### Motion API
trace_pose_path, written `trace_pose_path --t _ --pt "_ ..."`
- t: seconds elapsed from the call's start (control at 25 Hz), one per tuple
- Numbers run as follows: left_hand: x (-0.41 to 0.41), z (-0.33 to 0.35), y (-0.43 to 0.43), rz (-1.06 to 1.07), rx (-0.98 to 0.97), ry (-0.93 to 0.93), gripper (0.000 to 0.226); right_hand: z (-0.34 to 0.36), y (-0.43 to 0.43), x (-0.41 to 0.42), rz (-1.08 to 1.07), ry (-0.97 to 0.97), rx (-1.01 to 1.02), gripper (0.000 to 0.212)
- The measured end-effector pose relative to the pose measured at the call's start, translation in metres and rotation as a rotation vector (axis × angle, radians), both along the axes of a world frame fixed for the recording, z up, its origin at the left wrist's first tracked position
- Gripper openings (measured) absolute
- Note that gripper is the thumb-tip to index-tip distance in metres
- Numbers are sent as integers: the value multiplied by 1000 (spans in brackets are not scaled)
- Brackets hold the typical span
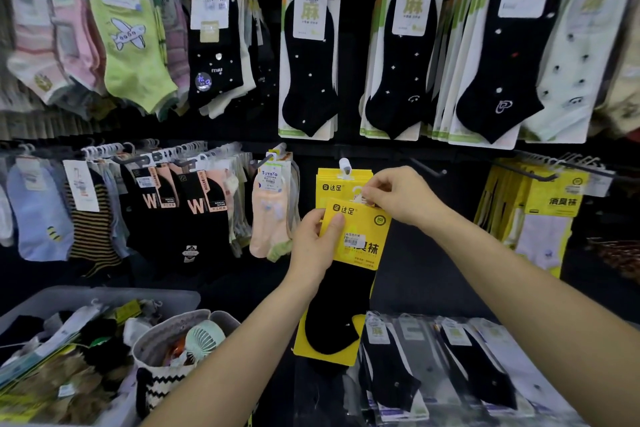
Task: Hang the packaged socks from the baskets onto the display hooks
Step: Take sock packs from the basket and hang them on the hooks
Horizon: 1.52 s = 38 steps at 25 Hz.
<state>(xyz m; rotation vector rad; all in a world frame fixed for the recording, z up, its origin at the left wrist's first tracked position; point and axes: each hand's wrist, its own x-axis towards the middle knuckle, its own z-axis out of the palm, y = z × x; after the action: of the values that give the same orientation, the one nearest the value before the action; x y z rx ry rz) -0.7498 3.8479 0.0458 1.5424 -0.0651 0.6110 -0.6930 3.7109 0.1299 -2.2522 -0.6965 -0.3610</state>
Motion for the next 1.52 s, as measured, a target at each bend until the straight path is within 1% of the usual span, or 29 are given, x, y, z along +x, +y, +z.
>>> trace_pose_path --t 0.08,0.2,0.36,0.48,0.56,0.6,0.76,0.88,1.04,1.16,1.24,1.36,1.52 --pt "5 3 0 19 -16 7 2 5 3 6 -59 -38 10 15" --pt "16 9 4 154 -5 4 12 16 11 14 -95 -91 49 14" --pt "26 5 15 264 -11 18 17 13 28 24 -120 -127 -21 16" --pt "34 -5 24 302 7 93 32 8 34 32 -188 -170 -64 18" --pt "40 -9 25 273 27 139 43 8 35 35 -191 -162 -43 18" --pt "42 -9 24 259 31 153 45 8 35 36 -181 -154 -33 18" --pt "50 -5 18 284 47 160 39 7 31 38 -132 -91 -19 14" --pt "53 -4 16 291 46 167 34 3 26 39 -105 -94 5 12" --pt "51 -3 14 318 55 143 33 -1 21 39 -95 -95 32 13" --pt "48 -3 14 366 97 66 18 3 23 37 -88 -50 39 11" --pt "45 -3 15 356 88 57 13 6 25 37 -79 -35 40 11" --pt "41 1 15 337 60 46 13 8 24 37 -64 -5 46 11" --pt "37 6 14 376 40 27 12 17 21 36 -52 61 19 11"
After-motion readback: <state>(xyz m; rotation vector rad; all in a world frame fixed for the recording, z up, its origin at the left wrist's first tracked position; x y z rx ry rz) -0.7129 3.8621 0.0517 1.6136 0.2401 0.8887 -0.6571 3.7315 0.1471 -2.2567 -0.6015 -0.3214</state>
